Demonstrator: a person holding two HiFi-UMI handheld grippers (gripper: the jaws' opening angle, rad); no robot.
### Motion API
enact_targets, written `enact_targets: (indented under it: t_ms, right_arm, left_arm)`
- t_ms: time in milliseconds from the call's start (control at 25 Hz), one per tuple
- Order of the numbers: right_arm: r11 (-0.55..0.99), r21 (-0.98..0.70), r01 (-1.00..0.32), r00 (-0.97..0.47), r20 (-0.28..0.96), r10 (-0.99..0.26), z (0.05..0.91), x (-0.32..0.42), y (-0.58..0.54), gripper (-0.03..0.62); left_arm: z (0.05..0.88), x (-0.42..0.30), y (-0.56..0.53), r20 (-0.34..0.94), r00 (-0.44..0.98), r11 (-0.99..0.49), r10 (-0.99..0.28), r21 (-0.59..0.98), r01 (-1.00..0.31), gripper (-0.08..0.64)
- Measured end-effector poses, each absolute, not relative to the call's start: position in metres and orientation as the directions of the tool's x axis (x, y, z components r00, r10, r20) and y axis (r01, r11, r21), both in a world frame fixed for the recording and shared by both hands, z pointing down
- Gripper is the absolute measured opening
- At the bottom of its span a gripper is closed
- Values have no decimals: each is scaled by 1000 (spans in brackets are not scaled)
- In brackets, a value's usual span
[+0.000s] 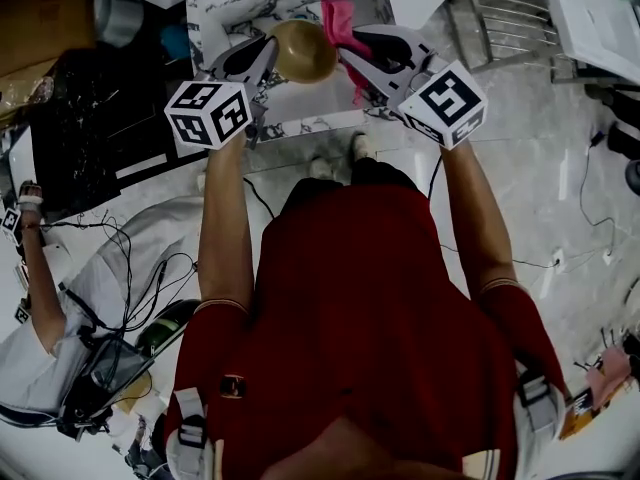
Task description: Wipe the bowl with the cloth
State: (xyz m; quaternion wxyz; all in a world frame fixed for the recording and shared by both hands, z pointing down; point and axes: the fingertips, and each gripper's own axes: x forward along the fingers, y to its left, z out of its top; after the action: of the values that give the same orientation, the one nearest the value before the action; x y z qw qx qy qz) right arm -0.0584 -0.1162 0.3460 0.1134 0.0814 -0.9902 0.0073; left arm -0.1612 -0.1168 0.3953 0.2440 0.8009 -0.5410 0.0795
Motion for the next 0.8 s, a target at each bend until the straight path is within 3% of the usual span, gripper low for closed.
enact_targets:
  t_ms: [400, 800]
  right_arm:
    - [962, 137, -238, -873, 404, -274, 370, -65, -130, 69]
    - [878, 204, -434, -696, 542, -470, 389, -21, -139, 71]
  left_arm:
    - [439, -171, -127, 540, 327, -162, -776, 331, -930, 20]
    - [483, -186, -137, 577, 318, -77, -753, 401, -913, 20]
